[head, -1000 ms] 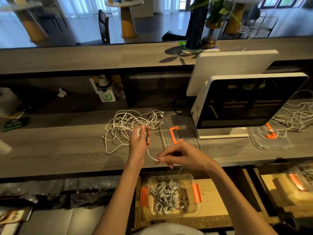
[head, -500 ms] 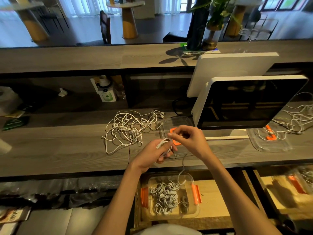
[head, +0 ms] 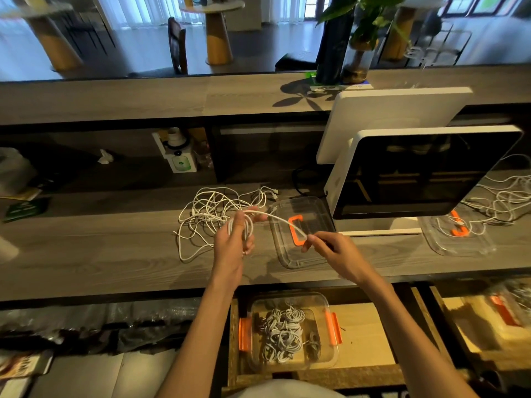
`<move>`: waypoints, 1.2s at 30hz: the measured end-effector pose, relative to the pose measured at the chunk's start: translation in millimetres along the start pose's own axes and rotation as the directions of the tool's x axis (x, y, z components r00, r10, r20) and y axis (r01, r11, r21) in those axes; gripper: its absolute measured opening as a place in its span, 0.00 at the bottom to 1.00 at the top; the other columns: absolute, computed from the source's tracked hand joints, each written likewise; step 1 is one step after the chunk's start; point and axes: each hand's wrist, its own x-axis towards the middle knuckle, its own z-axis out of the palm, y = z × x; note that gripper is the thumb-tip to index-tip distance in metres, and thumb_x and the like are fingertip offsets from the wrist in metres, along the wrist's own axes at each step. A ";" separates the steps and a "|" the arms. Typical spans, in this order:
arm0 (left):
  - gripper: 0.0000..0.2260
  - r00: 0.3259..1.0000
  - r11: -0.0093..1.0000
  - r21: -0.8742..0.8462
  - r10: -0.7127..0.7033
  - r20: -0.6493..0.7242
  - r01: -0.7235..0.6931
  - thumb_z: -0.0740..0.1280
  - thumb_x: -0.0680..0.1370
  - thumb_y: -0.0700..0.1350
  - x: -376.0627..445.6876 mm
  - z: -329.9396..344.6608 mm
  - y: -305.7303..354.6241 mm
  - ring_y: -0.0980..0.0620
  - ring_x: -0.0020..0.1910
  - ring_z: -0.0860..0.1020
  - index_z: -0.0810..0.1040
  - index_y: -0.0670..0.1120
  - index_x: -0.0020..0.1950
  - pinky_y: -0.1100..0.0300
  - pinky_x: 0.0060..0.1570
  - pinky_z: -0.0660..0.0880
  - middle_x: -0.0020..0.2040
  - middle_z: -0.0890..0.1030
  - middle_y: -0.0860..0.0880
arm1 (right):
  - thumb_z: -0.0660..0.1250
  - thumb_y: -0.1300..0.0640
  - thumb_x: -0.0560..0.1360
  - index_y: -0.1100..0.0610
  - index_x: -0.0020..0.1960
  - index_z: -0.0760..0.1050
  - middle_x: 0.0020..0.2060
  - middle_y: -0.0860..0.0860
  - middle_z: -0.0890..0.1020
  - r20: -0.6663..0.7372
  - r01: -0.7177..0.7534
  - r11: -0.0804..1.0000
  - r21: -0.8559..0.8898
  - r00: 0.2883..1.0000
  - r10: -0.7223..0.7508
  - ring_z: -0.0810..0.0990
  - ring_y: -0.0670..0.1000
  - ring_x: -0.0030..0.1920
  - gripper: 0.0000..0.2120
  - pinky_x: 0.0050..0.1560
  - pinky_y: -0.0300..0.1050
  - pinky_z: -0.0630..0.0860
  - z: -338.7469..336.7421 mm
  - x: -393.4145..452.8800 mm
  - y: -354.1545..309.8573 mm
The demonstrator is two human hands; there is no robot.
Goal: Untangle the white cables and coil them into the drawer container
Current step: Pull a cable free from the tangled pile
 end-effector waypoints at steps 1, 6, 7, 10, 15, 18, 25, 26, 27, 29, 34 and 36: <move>0.19 0.999 0.997 -0.079 -0.013 -0.029 0.011 0.59 0.82 0.55 1.1 -2.8 0.3 0.55 0.30 0.67 0.79 0.44 0.63 0.64 0.25 0.61 0.55 0.85 0.42 | 0.62 0.48 0.84 0.47 0.52 0.83 0.33 0.40 0.79 0.026 0.013 1.000 0.001 1.000 -0.013 0.71 0.43 0.31 0.11 0.33 0.36 0.66 1.2 -1.9 3.5; 0.19 0.984 0.971 -0.239 -0.047 -0.172 0.004 0.60 0.83 0.56 6.0 -17.5 -3.8 0.57 0.32 0.68 0.81 0.45 0.63 0.65 0.25 0.62 0.52 0.83 0.45 | 0.62 0.51 0.83 0.53 0.56 0.83 0.40 0.42 0.82 0.059 0.015 0.985 0.172 0.998 -0.026 0.75 0.42 0.37 0.12 0.38 0.36 0.70 7.8 -12.1 7.3; 0.19 0.979 0.966 -0.260 -0.060 -0.196 0.007 0.60 0.83 0.55 6.3 -18.9 -4.0 0.57 0.33 0.69 0.82 0.45 0.62 0.66 0.25 0.63 0.50 0.82 0.47 | 0.62 0.53 0.84 0.55 0.57 0.83 0.41 0.41 0.82 0.062 -0.011 0.975 0.221 0.998 -0.003 0.76 0.41 0.38 0.12 0.39 0.35 0.71 9.8 -14.3 8.7; 0.17 0.964 0.945 -0.326 -0.090 -0.251 0.003 0.59 0.85 0.53 4.6 -17.7 -3.0 0.59 0.33 0.73 0.81 0.44 0.58 0.67 0.24 0.64 0.51 0.84 0.46 | 0.61 0.56 0.85 0.58 0.57 0.81 0.38 0.41 0.79 0.081 -0.051 0.947 0.316 0.996 0.026 0.74 0.42 0.38 0.11 0.40 0.35 0.71 18.1 -19.1 14.0; 0.15 0.933 0.935 -0.355 -0.127 -0.337 -0.001 0.59 0.84 0.54 5.0 -14.6 -5.9 0.57 0.35 0.76 0.80 0.45 0.54 0.66 0.24 0.65 0.51 0.86 0.45 | 0.63 0.49 0.83 0.50 0.57 0.82 0.35 0.45 0.78 0.144 -0.019 0.988 0.151 0.990 -0.003 0.74 0.45 0.34 0.10 0.36 0.39 0.70 31.5 -22.2 17.8; 0.14 0.917 0.902 -0.432 -0.186 -0.353 0.017 0.60 0.84 0.54 9.0 -14.4 -7.9 0.55 0.38 0.79 0.81 0.47 0.52 0.61 0.35 0.73 0.42 0.85 0.49 | 0.64 0.46 0.82 0.42 0.57 0.83 0.42 0.43 0.84 0.215 0.031 0.999 0.010 0.976 -0.032 0.81 0.45 0.40 0.10 0.40 0.49 0.78 36.7 -25.6 17.4; 0.13 0.915 0.981 -0.191 -0.119 -0.386 0.047 0.58 0.85 0.52 14.0 -11.8 -16.3 0.54 0.31 0.75 0.77 0.45 0.51 0.61 0.29 0.73 0.39 0.78 0.48 | 0.68 0.44 0.81 0.43 0.58 0.85 0.53 0.37 0.86 0.361 0.151 0.984 -0.092 0.926 -0.108 0.84 0.40 0.51 0.10 0.52 0.50 0.81 35.5 -27.5 -9.1; 0.13 0.928 0.997 -0.050 -0.079 -0.364 0.066 0.58 0.86 0.51 13.0 -10.5 -17.7 0.55 0.31 0.74 0.76 0.45 0.52 0.63 0.28 0.70 0.40 0.78 0.47 | 0.68 0.45 0.81 0.44 0.58 0.85 0.53 0.36 0.86 0.361 0.158 0.984 -0.083 0.925 -0.118 0.84 0.40 0.52 0.10 0.52 0.49 0.81 34.0 -26.4 -14.9; 0.13 0.945 0.992 0.083 -0.060 -0.322 0.091 0.57 0.86 0.51 12.2 -8.3 -19.9 0.55 0.32 0.73 0.76 0.45 0.53 0.65 0.27 0.70 0.42 0.77 0.47 | 0.68 0.45 0.81 0.43 0.58 0.85 0.53 0.36 0.86 0.356 0.158 0.985 -0.071 0.926 -0.123 0.84 0.40 0.52 0.10 0.52 0.48 0.81 31.1 -24.9 -20.4; 0.15 0.975 0.944 0.297 -0.082 -0.208 0.143 0.56 0.86 0.52 9.1 -4.1 -22.7 0.55 0.33 0.74 0.77 0.44 0.55 0.67 0.28 0.71 0.43 0.78 0.46 | 0.68 0.46 0.81 0.44 0.58 0.85 0.50 0.35 0.85 0.316 0.182 0.982 -0.056 0.936 -0.156 0.83 0.39 0.49 0.09 0.48 0.41 0.80 25.4 -19.9 -30.3; 0.20 0.941 0.826 0.496 -0.335 0.051 0.267 0.57 0.84 0.59 -2.2 6.5 -24.5 0.54 0.33 0.76 0.80 0.46 0.55 0.62 0.32 0.71 0.43 0.82 0.46 | 0.65 0.41 0.79 0.44 0.61 0.83 0.50 0.39 0.87 0.069 0.255 0.963 -0.089 0.966 -0.250 0.84 0.40 0.49 0.15 0.49 0.41 0.81 10.0 -5.8 -43.7; 0.27 0.894 0.826 0.459 -0.428 0.135 0.326 0.57 0.82 0.64 -6.4 12.4 -23.3 0.55 0.31 0.75 0.82 0.43 0.55 0.64 0.29 0.70 0.41 0.82 0.45 | 0.63 0.38 0.78 0.45 0.62 0.83 0.51 0.41 0.87 -0.025 0.251 0.955 -0.155 0.966 -0.258 0.84 0.38 0.50 0.20 0.50 0.42 0.82 5.7 0.8 -43.3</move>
